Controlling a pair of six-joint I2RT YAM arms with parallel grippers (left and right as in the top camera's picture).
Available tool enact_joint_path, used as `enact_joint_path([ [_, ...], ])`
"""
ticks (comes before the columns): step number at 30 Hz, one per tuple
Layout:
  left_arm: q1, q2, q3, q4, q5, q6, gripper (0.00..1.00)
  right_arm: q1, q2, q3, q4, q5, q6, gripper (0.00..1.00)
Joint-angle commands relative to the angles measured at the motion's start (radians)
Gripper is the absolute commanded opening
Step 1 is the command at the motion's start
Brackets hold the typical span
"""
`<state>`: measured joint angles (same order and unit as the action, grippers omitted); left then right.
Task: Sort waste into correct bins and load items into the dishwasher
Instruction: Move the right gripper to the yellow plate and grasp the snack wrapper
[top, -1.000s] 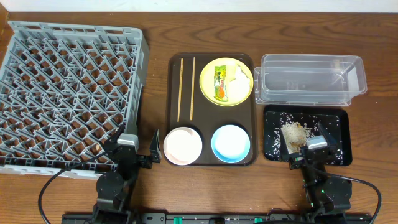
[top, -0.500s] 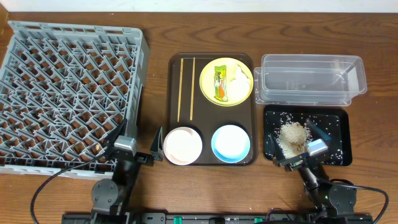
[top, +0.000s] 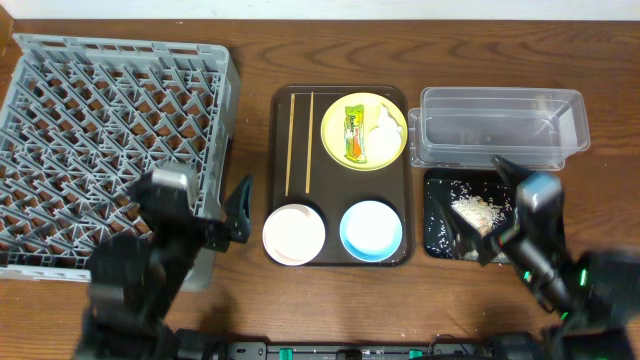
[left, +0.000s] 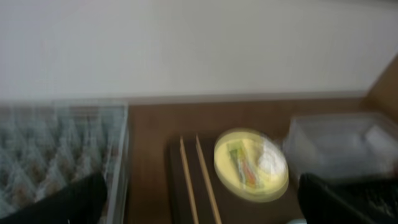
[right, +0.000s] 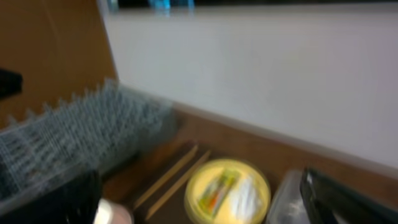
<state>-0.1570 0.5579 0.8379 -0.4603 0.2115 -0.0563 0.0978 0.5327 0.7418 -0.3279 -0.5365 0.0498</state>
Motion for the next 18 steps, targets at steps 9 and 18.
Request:
enact_joint_path([
  [9, 0.005, 0.343, 0.417, -0.355, 0.017, -0.013, 0.98, -0.005, 0.688, 0.684, -0.660, -0.061, -0.100, 0.99],
  [18, 0.005, 0.342, 0.417, -0.412, 0.016, -0.012, 0.98, 0.068, 0.912, 0.692, -0.565, -0.113, 0.063, 0.99],
])
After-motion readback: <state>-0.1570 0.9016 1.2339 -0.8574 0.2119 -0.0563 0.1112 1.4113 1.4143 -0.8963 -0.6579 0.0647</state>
